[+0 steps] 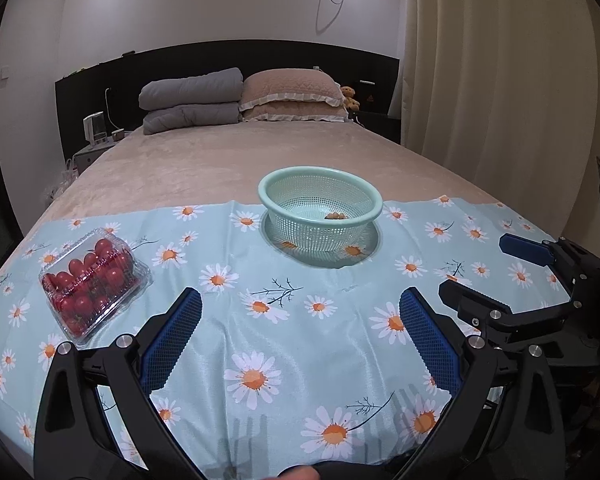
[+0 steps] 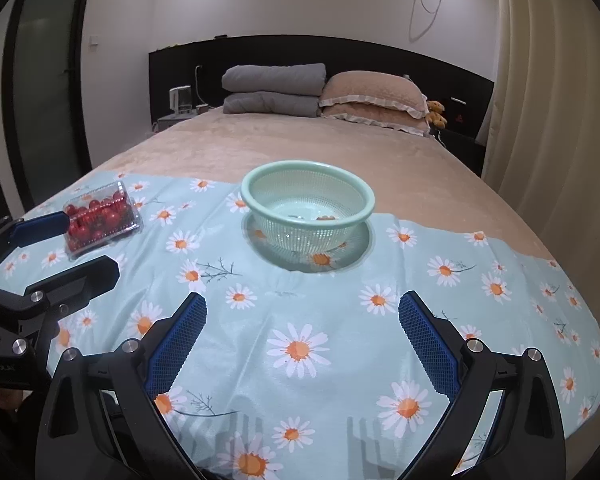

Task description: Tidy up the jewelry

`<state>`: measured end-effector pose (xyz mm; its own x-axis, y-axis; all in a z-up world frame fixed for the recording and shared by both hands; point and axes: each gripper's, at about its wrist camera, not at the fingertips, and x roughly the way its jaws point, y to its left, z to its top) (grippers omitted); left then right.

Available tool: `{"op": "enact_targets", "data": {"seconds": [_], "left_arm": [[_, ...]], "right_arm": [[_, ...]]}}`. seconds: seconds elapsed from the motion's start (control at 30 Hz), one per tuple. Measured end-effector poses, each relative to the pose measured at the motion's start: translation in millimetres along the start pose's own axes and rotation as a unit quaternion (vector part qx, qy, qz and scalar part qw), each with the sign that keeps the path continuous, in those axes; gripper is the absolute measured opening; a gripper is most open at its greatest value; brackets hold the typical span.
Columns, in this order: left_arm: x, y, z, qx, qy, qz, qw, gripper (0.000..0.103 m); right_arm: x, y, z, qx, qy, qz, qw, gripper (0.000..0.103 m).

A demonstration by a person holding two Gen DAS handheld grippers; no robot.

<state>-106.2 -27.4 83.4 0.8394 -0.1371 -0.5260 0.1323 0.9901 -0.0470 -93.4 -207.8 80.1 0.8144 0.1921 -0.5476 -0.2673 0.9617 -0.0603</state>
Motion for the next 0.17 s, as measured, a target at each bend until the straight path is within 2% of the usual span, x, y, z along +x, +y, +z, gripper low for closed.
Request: {"op": "enact_targets", "data": {"seconds": [0.17], "left_arm": [[1.3,5.1,-1.2,-0.012,0.005,0.006,0.9999,0.097]], "right_arm": [[0.5,-1.4,-0.2,0.002,0.001,0.001,1.000,0.093]]}}
